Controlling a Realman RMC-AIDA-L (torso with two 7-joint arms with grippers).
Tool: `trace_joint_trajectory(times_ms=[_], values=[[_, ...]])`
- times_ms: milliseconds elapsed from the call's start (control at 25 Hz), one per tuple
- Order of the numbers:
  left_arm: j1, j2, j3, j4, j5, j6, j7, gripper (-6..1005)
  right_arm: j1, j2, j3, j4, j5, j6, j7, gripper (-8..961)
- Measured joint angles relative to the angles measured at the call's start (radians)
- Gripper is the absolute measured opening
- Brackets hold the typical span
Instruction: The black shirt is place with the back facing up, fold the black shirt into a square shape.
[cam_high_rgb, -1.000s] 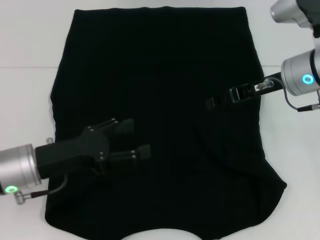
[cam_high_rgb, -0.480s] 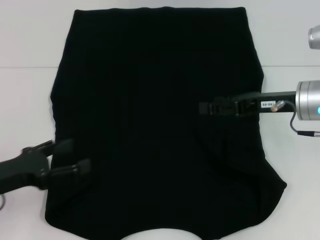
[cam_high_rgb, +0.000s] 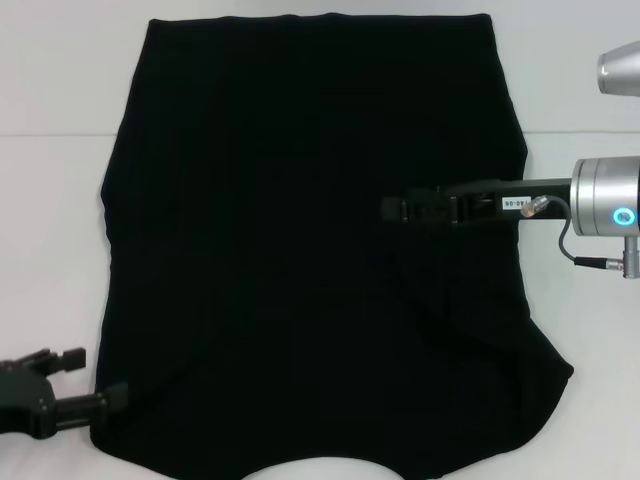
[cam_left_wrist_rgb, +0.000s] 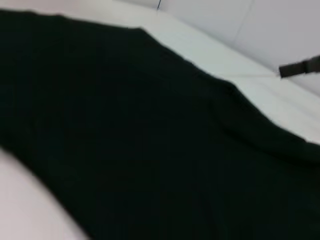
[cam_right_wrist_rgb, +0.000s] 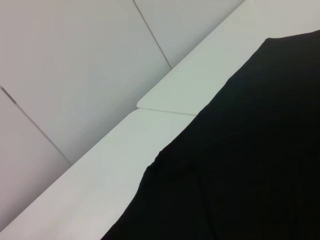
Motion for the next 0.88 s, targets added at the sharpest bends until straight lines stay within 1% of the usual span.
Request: trace_joint_trajectory(times_ms=[160,520,880], values=[[0.005,-0.005,0.0,-0.004,0.019,-0.024,-0.003,892,0.002,0.003,0.0,0.0,0.001,0.0,0.0,667],[-0.004,-0.008,0.01,-0.041,0.054,-0.083,-0.004,878,0.0,0.008,0.0,0.0,0.002,-0.005,0.0,667],[-0.011,-0.007,0.012,-0.059,0.055,-0.088,-0.002,864,-0.005,0.008,0.0,0.0,0.002,-0.007,0.0,668]])
